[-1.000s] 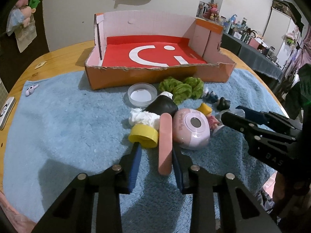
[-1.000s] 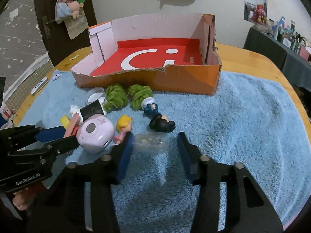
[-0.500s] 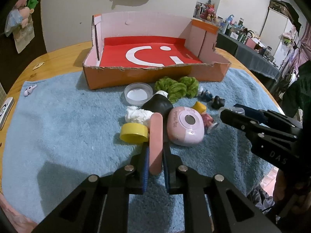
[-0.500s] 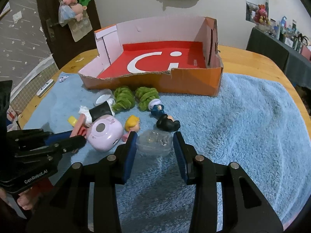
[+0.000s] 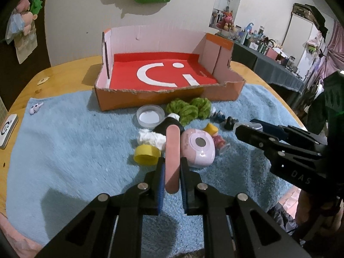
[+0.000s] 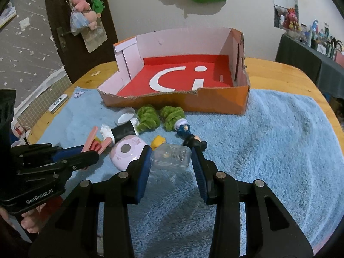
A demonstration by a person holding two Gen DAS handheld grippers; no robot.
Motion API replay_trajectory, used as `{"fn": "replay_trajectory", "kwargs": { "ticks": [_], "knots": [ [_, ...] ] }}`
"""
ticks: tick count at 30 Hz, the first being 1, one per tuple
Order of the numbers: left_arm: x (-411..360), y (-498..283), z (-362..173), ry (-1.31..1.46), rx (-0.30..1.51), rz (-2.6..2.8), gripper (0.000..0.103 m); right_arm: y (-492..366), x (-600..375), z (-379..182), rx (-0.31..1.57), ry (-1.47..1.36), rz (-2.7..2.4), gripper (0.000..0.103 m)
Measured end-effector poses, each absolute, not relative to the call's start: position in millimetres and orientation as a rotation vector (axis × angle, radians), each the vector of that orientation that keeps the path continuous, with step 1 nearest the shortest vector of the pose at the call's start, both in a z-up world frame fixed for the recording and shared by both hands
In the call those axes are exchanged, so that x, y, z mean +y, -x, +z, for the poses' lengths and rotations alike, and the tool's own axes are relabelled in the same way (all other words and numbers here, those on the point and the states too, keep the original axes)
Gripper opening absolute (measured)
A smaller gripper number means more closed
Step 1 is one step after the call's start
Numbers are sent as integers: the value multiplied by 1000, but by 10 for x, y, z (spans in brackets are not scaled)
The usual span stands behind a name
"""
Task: Organize objects
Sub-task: 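Grasp the clear plastic box with the right tool while the left tool grasps the pink clothespin, then lift and carry the clear box and pink clothespin over the red-floored cardboard box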
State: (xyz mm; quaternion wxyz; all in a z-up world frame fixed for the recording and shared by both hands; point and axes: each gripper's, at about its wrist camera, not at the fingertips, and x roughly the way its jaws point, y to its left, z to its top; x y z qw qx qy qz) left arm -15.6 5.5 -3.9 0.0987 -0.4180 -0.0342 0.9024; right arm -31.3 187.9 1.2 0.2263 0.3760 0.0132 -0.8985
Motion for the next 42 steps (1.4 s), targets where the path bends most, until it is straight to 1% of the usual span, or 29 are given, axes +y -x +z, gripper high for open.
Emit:
{"fn": "replay_trajectory", "kwargs": {
  "ticks": [23, 42],
  "knots": [
    [19, 375, 127, 1180, -104, 2690, 13, 443, 1745, 156, 42, -980, -2457, 36],
    [-42, 811, 295, 1164, -121, 2716, 13, 773, 1729, 361, 32, -954, -2483, 36]
  ]
}}
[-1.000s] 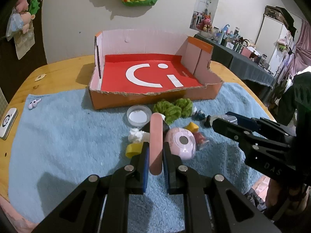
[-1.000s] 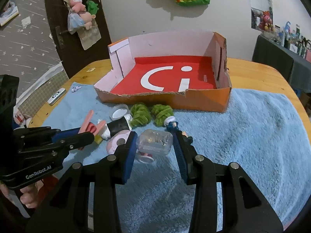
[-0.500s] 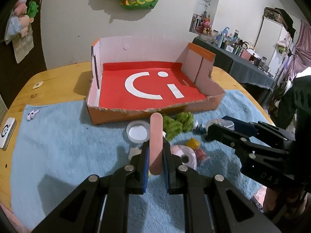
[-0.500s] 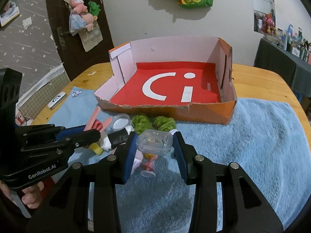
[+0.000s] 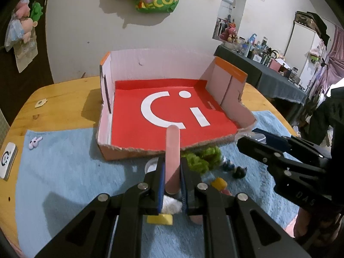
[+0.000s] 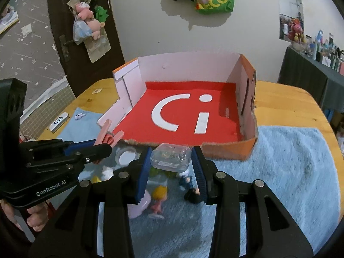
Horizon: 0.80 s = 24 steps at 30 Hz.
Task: Organize objects
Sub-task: 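Lift and carry the clear box and pink clothespin over the red-floored cardboard box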
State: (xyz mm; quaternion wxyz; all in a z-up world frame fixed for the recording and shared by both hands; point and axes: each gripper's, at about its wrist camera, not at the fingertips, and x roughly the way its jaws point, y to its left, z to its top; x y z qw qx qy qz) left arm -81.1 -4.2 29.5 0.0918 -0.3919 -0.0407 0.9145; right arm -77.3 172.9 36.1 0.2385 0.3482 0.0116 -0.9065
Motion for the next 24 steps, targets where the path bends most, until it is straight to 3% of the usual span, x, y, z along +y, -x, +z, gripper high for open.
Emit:
{"fn": "replay_trajectory", "kwargs": {
  "ticks": [24],
  "knots": [
    [-136, 1470, 257, 1246, -109, 2728, 13, 1453, 1606, 372, 52, -1010, -2481, 37]
  ]
}}
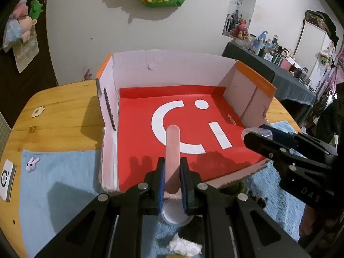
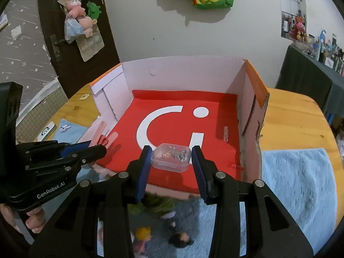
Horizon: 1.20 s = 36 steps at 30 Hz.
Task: Organize objects
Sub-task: 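Lift and carry the clear box and pink clothespin over the red-floored cardboard box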
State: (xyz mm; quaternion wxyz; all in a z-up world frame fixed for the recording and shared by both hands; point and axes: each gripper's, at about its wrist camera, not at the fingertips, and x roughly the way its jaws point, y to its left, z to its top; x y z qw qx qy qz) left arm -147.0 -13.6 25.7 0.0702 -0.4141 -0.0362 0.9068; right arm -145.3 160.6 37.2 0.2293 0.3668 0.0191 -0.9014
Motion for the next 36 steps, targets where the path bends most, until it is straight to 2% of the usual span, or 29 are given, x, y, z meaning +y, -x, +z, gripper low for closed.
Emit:
{"fn": "replay_trajectory", "kwargs": {
  "ticks": [19, 36],
  "knots": [
    [-149, 1946, 109, 1321, -90, 2709, 13, 2024, 1525, 112, 105, -1173, -2475, 36],
    [-208, 2048, -92, 1404, -115, 2666, 13, 2132, 1526, -71, 146, -1261, -2483, 36]
  ]
}}
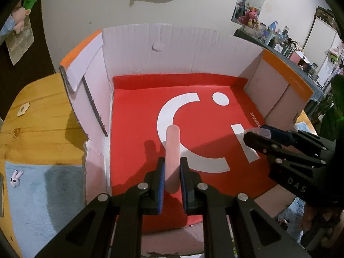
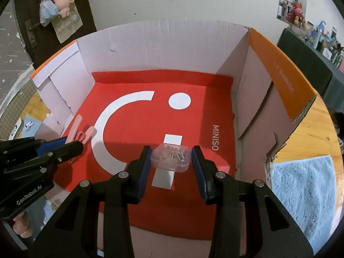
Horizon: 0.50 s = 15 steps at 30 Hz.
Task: Organize objects
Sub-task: 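Lift and carry the clear box and pink clothespin over the red-floored cardboard box, then lower the clear box onto the red floor with the right tool while the left tool releases the clothespin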
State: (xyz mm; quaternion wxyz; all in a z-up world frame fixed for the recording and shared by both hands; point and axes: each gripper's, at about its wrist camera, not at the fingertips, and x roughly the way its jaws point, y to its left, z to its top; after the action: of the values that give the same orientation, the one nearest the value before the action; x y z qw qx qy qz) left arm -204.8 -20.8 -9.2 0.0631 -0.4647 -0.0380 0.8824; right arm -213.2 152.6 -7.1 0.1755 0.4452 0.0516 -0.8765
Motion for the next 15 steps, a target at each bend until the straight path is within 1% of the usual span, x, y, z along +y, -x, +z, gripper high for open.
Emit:
{"fn": "replay_trajectory", "kwargs": {
  "ticks": [5, 15],
  "knots": [
    [-202, 2058, -115, 1418, -108, 2659, 13, 2137, 1495, -100, 183, -1283, -2475, 36],
    [-200, 2080, -150, 1444, -105, 2642, 13, 2131, 1537, -99, 179, -1301, -2456, 36]
  ]
}}
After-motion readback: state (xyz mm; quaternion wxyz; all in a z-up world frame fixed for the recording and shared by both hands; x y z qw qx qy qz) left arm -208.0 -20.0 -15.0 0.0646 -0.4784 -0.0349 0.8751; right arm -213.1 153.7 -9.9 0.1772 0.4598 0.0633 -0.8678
